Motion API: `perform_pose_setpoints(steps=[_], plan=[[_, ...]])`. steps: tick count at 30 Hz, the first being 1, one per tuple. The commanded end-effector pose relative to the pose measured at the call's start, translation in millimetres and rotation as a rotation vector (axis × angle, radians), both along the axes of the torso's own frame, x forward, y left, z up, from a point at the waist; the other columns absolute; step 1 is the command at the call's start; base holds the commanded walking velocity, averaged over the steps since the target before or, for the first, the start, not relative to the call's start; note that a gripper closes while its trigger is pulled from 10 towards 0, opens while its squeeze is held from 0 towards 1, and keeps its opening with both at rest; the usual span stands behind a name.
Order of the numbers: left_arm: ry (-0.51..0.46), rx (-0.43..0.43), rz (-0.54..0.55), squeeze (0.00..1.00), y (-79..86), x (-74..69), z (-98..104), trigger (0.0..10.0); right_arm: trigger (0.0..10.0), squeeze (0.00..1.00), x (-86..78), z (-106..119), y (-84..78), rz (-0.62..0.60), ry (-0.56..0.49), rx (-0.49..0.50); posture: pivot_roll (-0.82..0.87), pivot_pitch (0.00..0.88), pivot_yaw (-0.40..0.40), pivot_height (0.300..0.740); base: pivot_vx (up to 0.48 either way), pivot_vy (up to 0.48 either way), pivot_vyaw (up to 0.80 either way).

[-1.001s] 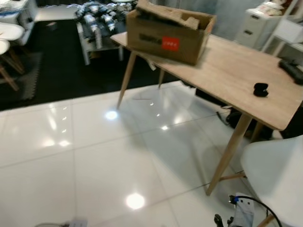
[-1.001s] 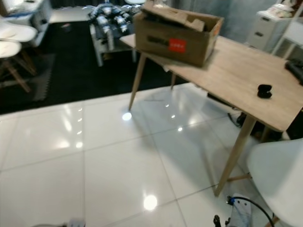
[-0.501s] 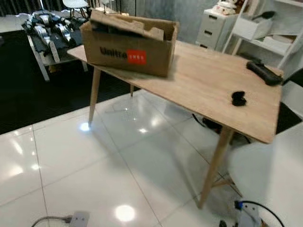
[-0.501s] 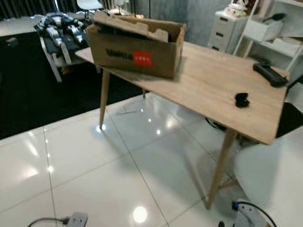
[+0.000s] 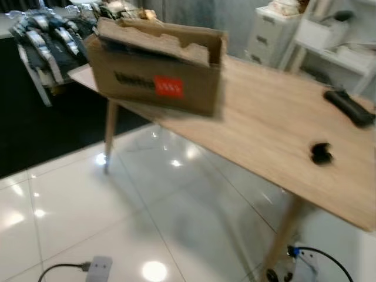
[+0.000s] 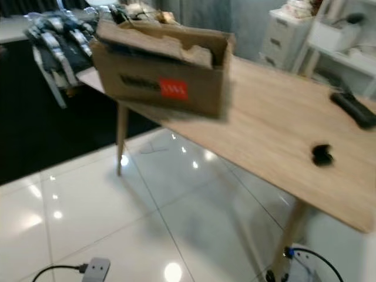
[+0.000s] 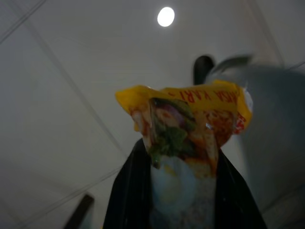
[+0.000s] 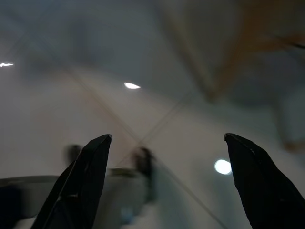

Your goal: Picking trash to rubbish bin

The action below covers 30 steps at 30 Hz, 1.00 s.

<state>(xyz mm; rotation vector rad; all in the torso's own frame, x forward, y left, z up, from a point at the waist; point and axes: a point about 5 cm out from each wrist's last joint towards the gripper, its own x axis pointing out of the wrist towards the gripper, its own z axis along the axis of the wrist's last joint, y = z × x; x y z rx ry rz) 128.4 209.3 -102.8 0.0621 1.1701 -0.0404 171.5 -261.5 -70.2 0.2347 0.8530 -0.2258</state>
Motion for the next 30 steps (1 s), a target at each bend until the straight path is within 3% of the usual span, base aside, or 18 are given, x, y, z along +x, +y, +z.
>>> perform_pose_setpoints(steps=[1,5,13,18,30], plan=[[0.046,-0.010,-0.006,0.00,-3.9,-10.4,-4.1,10.0,10.0,0.00,-8.3,-3.1,-2.2,-0.017,0.019,0.009,-0.01,0.089,-0.018,0.740,0.446,0.000,0.71],[0.045,-0.012,-0.010,0.00,-4.8,-9.7,-4.1,10.0,10.0,0.00,-9.5,-3.5,-4.3,-0.021,0.043,-0.028,-0.01,0.091,-0.018,0.740,0.347,0.000,0.00],[0.042,-0.012,-0.014,0.00,-4.9,-9.0,-3.8,10.0,10.0,0.00,-13.8,-6.4,-2.9,-0.042,0.068,-0.007,-0.02,0.091,-0.014,0.740,0.422,0.000,0.00],[0.028,0.001,0.005,0.00,-2.4,-5.9,-2.6,10.0,10.0,0.00,-20.7,-9.1,-4.0,-0.104,0.076,0.025,-0.02,0.093,-0.009,0.740,0.068,0.000,-0.79],[-0.006,0.039,0.035,0.00,5.7,3.8,1.8,10.0,10.0,0.00,-44.2,-13.2,-18.6,-0.215,0.131,-0.023,-0.03,0.092,-0.006,0.740,0.000,0.000,-0.79]])
